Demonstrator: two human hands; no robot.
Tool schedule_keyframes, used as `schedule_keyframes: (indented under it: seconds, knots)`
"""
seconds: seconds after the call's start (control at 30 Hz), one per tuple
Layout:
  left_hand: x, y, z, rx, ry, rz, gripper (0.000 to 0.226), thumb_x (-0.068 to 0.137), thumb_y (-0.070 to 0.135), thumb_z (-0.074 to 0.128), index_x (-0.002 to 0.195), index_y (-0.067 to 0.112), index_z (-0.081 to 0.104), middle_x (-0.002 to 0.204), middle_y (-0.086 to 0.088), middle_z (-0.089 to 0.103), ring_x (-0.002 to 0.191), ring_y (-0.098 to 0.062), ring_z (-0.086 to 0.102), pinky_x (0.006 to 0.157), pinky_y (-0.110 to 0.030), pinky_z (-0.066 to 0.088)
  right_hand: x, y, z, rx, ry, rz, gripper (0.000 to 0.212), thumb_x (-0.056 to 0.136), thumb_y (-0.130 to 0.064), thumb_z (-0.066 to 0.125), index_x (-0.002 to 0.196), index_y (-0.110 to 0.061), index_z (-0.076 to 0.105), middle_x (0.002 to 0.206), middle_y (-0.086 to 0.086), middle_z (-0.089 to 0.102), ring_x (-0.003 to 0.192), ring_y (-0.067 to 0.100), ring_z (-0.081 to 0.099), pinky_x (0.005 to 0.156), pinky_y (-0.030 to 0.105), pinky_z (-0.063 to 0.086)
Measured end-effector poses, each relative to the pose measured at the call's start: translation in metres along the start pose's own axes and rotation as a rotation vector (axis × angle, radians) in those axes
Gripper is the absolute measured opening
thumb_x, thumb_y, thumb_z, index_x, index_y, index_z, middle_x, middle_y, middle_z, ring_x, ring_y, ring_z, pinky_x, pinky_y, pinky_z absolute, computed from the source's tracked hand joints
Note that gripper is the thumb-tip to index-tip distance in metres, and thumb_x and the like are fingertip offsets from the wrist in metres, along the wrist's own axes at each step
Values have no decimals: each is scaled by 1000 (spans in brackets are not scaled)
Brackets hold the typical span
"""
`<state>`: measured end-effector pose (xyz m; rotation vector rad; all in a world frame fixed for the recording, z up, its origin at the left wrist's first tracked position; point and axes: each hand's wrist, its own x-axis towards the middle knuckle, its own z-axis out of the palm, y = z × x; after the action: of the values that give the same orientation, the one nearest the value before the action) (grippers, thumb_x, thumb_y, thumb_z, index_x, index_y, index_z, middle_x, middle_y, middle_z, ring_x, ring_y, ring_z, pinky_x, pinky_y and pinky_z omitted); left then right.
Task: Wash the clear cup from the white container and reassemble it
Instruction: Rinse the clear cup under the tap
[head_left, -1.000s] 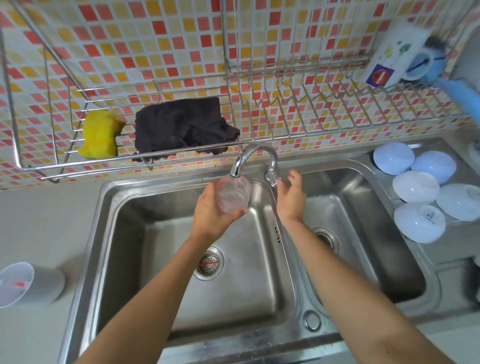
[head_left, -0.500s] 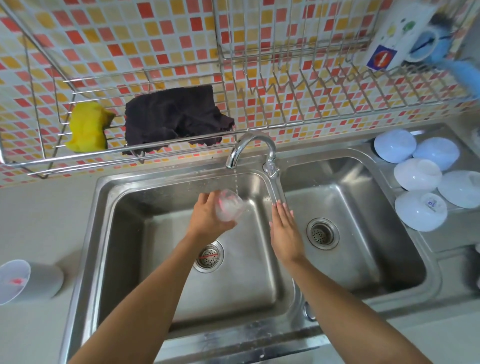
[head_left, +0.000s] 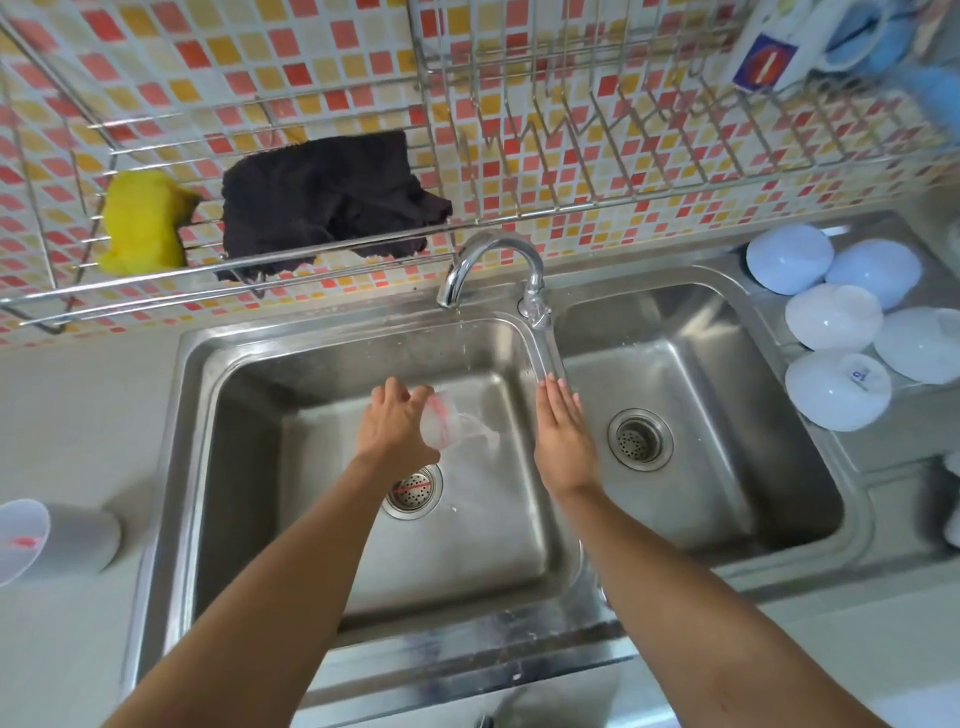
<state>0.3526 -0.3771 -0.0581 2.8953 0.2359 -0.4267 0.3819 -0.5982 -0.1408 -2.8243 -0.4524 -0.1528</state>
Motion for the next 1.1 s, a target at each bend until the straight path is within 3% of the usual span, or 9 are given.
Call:
schedule_keyframes:
  seconds: [0.43, 0.57, 0.7, 0.87, 0.93, 0.97, 1.03, 1.1]
  knots:
    - [3, 5, -12, 526, 84, 157, 72, 73, 33, 72, 136, 35, 38, 126, -5, 36, 116, -24, 38, 101, -37, 30, -2, -1, -3, -6, -34, -4, 58, 81, 4, 22, 135, 8, 45, 141, 24, 46, 133, 37, 41, 111, 49, 29]
    - [-3, 5, -13, 606, 125, 170, 74, 72, 22, 72, 135, 35, 36, 131, -7, 35, 120, -25, 38, 104, -42, 28, 0, -2, -3, 11, -8, -9, 57, 80, 5, 24, 132, 9, 48, 137, 26, 50, 129, 40, 45, 108, 51, 31]
    - [-13, 1, -11, 635, 171, 185, 72, 77, 18, 67, 138, 35, 33, 134, -8, 34, 122, -25, 38, 106, -46, 26, -1, 1, 0, 18, -36, -20, 59, 79, 4, 24, 134, 9, 45, 139, 26, 47, 131, 40, 42, 110, 51, 22]
    - [-35, -6, -17, 563, 214, 136, 74, 77, 22, 66, 140, 35, 30, 135, -8, 35, 124, -27, 36, 107, -48, 24, 1, 6, 1, 52, -68, -22, 59, 76, 10, 28, 132, 11, 47, 138, 28, 47, 130, 43, 42, 110, 54, 22]
    - [-46, -15, -23, 427, 233, 62, 72, 77, 28, 67, 139, 32, 31, 135, -9, 36, 124, -29, 38, 108, -48, 23, 3, 8, -2, 96, -77, 3, 53, 85, 14, 36, 137, 8, 41, 146, 26, 38, 138, 40, 32, 115, 52, 18]
    - [-52, -20, -26, 351, 246, 23, 73, 76, 32, 68, 139, 31, 32, 134, -9, 38, 123, -30, 40, 107, -48, 23, 4, 6, -8, 138, -104, 29, 48, 93, 5, 41, 141, 5, 38, 149, 22, 34, 141, 36, 27, 117, 48, 17]
    - [-66, -34, -31, 201, 293, -61, 75, 74, 38, 71, 139, 29, 34, 130, -8, 41, 119, -30, 45, 106, -47, 25, 1, -10, -31, 253, -97, 97, 47, 98, -18, 48, 141, -2, 42, 145, 18, 43, 135, 34, 39, 111, 43, 32]
    - [-79, -50, -37, 53, 368, -148, 77, 72, 41, 71, 138, 27, 35, 128, -6, 44, 117, -28, 48, 107, -47, 27, -1, -49, -64, 352, 79, 47, 41, 94, -27, 52, 129, -6, 58, 122, 17, 64, 107, 34, 63, 89, 36, 48]
